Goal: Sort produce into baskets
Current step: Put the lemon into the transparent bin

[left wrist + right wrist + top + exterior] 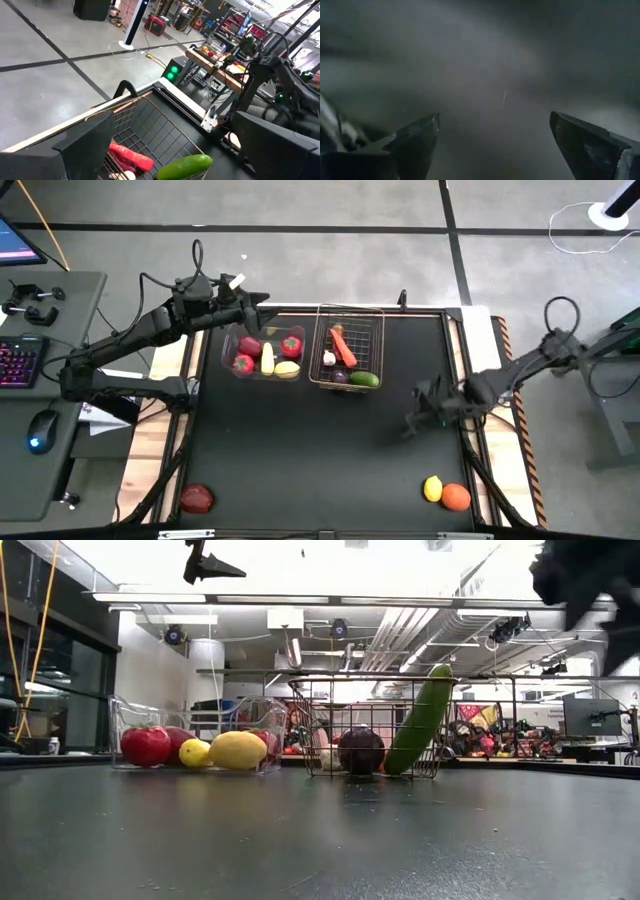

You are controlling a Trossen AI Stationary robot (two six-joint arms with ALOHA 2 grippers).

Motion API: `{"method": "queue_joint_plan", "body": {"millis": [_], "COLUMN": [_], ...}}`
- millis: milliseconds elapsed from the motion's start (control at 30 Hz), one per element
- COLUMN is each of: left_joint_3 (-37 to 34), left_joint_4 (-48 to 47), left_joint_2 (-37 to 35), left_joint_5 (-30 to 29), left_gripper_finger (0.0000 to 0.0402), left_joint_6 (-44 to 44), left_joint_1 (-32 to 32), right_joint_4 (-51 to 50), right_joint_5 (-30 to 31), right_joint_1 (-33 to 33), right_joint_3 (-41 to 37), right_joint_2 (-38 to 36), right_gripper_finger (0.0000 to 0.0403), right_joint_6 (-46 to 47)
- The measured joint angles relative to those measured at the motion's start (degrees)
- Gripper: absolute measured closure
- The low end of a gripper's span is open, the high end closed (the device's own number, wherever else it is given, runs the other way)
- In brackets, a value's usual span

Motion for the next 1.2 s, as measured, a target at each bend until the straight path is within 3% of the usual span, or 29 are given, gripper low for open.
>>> {"method": "queue_joint_plan", "body": {"millis": [200, 567, 767, 1033, 1200], "left_joint_3": [0.00, 0.00, 0.00, 0.00, 0.00], "left_joint_4": [-0.02, -0.05, -0.08, -0.17, -1.43], "left_joint_2": [0.00, 0.00, 0.00, 0.00, 0.00], "left_joint_5": [-0.31, -0.49, -0.46, -0.44, -0.42], "left_gripper_finger": [0.0007, 0.0007, 0.0007, 0.0007, 0.0007], "left_joint_6": [0.02, 0.02, 0.00, 0.00, 0.00], "left_joint_1": [0.00, 0.00, 0.00, 0.00, -0.02], "right_joint_4": [1.22, 1.55, 5.17, 6.50, 11.74], "right_joint_5": [-4.54, -7.23, -11.18, -21.77, -28.00], "right_joint_1": [6.60, 10.08, 13.01, 17.36, 18.23], "right_joint_3": [-0.80, -0.73, -0.71, -0.67, -0.67], "right_joint_2": [4.79, 6.79, 6.83, 12.53, 17.71], "right_gripper_finger": [0.0036, 0.0036, 0.0036, 0.0036, 0.0036], "right_joint_6": [7.06, 14.44, 27.00, 37.92, 39.78]}}
